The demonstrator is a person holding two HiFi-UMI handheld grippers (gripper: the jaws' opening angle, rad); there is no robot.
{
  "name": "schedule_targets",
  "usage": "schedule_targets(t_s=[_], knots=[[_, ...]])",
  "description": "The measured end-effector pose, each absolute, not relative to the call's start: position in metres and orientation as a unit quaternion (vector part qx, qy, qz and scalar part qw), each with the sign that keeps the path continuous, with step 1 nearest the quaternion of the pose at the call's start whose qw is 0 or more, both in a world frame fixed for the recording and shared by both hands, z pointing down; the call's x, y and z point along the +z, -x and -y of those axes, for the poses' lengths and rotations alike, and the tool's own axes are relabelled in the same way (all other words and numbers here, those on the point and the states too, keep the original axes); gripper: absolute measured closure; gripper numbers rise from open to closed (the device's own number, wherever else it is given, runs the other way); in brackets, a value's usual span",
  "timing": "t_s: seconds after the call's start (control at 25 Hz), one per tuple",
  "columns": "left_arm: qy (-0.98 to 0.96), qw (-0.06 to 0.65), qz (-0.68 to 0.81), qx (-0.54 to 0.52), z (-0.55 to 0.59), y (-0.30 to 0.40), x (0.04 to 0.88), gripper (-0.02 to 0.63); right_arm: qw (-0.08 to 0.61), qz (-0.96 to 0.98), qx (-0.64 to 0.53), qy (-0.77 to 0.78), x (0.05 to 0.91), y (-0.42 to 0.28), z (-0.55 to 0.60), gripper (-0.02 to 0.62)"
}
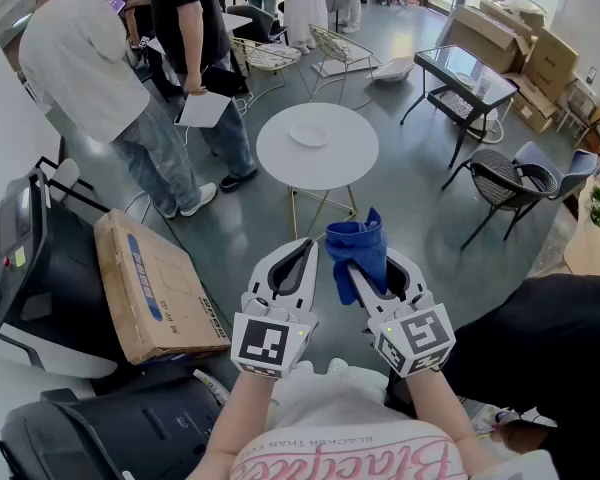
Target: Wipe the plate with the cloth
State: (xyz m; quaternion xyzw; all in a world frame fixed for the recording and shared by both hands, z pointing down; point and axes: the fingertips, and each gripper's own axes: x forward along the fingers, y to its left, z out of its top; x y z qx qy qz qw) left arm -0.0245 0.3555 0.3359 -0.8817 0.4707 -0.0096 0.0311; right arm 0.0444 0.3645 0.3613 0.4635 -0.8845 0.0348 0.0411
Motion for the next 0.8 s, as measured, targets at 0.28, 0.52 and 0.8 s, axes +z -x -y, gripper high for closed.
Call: schedule_targets(t_s=[0.28, 0.52, 0.8], knots=[[0.874, 0.028, -0.485, 0.0, -0.356, 0.012, 0.337, 0.6, 0.052, 0.888, 0.038, -0.455, 0.368, -0.059, -0.367, 0.445], [0.866, 0.02, -0.499, -0.001, -0.358, 0.007, 0.349, 0.6, 0.042, 0.896, 0.048, -0.44, 0.374, -0.066, -0.365, 0.445], [0.866, 0.014, -0.5, -0.006, -0.33, 0.016, 0.356, 0.6, 0.042, 0.895, 0.057, -0.441, 0.381, -0.063, -0.338, 0.445]])
